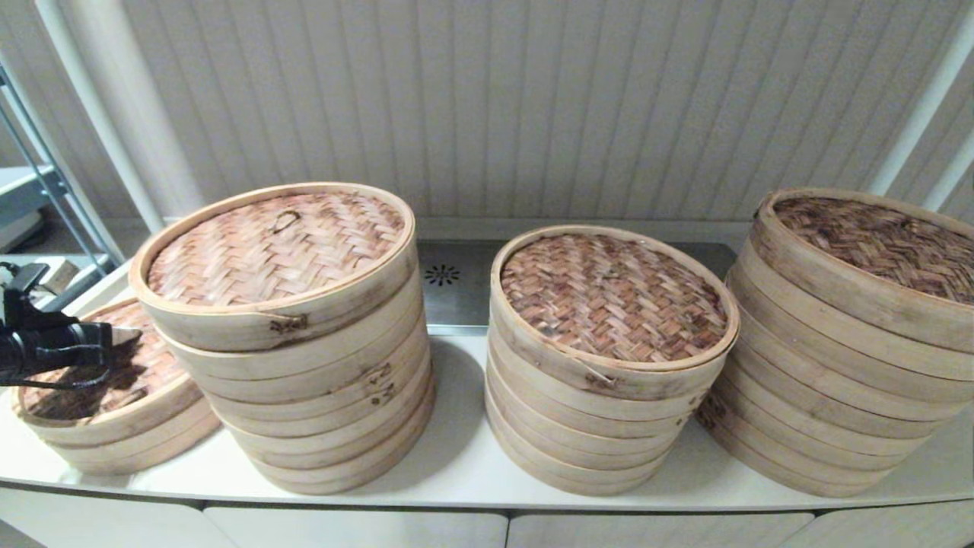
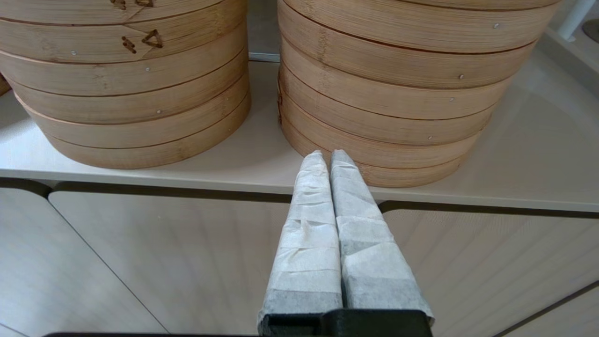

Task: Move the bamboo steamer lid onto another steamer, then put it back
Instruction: Pick up the steamer, then put the steamer

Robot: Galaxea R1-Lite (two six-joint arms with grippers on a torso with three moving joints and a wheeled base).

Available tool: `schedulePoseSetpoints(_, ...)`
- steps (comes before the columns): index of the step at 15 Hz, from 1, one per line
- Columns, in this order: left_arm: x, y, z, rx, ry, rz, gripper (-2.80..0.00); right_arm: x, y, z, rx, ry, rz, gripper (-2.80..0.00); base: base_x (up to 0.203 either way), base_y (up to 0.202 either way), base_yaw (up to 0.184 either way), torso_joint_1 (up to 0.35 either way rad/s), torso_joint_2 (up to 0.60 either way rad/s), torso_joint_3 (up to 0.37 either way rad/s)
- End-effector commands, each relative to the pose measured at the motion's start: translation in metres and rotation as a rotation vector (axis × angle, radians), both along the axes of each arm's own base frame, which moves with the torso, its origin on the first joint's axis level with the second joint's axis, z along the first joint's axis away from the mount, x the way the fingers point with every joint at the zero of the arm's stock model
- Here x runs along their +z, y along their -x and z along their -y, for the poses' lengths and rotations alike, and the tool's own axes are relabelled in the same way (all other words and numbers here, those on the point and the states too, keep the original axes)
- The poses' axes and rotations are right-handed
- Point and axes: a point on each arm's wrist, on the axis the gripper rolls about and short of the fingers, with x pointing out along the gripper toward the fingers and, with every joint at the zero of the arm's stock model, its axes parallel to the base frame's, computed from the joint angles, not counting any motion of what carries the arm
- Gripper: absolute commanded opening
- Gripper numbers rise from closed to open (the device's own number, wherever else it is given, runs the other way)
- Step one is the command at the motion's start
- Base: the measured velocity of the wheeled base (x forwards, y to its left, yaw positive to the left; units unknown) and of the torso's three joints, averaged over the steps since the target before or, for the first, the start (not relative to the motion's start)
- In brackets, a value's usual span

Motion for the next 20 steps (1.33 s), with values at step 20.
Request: schedulePoseSetpoints(20, 0.066, 0.043, 0.004, 0.106, -0.006, 0.149, -2.8, 0.0, 0.0, 0.0, 0.0, 0.002, 0.0, -2.8, 0.0, 0.0, 0.0, 0.0, 0.0, 0.0)
